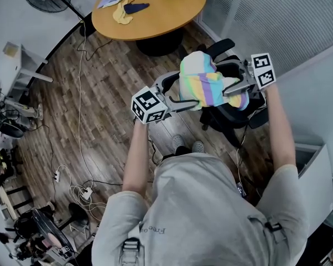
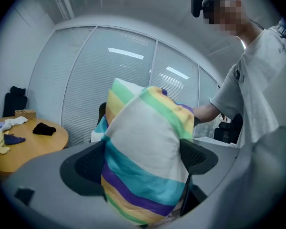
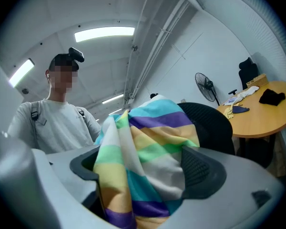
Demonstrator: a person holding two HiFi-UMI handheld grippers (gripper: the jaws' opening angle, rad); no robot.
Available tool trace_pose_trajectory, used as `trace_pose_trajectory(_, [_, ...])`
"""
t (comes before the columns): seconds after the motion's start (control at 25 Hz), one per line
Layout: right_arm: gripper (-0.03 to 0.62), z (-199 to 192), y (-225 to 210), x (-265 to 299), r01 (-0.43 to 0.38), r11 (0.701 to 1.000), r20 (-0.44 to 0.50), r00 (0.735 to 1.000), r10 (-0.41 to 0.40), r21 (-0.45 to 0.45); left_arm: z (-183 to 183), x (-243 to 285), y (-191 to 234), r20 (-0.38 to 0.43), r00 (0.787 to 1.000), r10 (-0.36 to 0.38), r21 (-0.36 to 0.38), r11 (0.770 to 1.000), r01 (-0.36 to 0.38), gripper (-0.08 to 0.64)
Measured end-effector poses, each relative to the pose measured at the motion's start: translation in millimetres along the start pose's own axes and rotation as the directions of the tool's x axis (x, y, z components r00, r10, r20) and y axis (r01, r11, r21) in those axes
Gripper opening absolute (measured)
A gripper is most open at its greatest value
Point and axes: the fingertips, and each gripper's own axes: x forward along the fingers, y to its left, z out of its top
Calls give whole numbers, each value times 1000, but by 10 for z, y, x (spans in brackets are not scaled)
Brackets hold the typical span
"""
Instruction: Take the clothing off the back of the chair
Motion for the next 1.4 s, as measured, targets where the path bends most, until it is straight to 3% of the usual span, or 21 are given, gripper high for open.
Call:
trace_pose_trajectory(0.4, [448,1,-25,-12,-28,999,95,995,24,43,-6,71,-93,15,999,-39,-13,999,40,479])
trace_pose_trajectory(0.68, [435,-29,81,-11,-20,998,96,995,14,58,-13,113,-215,25,999,-39,-29,999,40,476])
trace_pose_trajectory(0.84, [332,-11,166,-34,-34,998,97,995,30,45,-10,122,-243,23,999,-35,-31,999,35,472])
trace_pose_trajectory(1.04, [251,-4,255,-40,-24,1000,84,996,23,11,-22,91,-263,13,1000,-17,-24,1000,18,452])
trace_pose_trajectory(1.2, [191,37,324,-49,14,999,61,998,-11,-40,5,29,-243,25,1000,14,-33,999,-13,359])
trace_pose_trajectory(1.32, [161,80,331,-57,64,995,41,997,-61,-77,20,-10,-214,36,999,41,-36,999,-40,326])
trace_pose_trajectory(1.4, [144,113,342,-52,107,989,26,994,-105,-101,31,-66,-186,49,996,72,-40,997,-70,254])
